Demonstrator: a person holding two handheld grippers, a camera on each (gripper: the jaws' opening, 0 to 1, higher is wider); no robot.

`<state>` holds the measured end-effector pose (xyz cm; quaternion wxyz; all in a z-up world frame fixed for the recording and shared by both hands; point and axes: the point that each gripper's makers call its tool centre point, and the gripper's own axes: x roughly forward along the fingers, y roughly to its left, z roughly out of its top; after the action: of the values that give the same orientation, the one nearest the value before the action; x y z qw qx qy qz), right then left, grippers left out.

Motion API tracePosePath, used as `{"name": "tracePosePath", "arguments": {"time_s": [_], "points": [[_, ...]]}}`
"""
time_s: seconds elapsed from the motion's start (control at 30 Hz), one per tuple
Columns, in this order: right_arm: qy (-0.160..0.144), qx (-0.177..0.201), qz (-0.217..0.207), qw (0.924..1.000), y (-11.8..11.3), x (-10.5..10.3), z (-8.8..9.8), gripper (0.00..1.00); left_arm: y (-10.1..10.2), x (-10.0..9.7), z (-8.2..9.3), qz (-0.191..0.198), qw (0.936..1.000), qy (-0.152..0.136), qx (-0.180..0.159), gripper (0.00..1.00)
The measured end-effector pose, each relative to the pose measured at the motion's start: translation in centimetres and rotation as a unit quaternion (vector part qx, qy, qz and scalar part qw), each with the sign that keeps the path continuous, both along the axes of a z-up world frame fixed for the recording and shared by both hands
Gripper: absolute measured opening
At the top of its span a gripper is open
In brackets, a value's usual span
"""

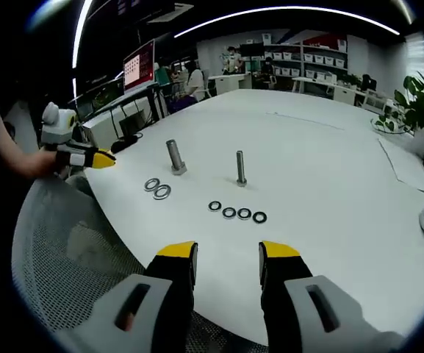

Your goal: Place the washer onto the threaded stud by aligning its center hole with the stud, sliding it down to the base, and recovering from edge contact or off-axis alignment until the washer reaches the visible bottom stop.

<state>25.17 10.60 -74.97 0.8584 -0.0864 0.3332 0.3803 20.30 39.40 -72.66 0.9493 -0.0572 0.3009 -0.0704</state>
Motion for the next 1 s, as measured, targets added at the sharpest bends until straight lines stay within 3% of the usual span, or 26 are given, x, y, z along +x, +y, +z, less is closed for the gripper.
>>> {"name": "tracePosePath", "arguments": {"time_s": [1.0], "points": [[0.008, -0.007, 0.01, 0.9999, 0.27, -0.36, -0.31, 0.37, 0.05, 0.01, -0.2, 0.0, 1.0, 0.003, 0.0, 0.17]]}}
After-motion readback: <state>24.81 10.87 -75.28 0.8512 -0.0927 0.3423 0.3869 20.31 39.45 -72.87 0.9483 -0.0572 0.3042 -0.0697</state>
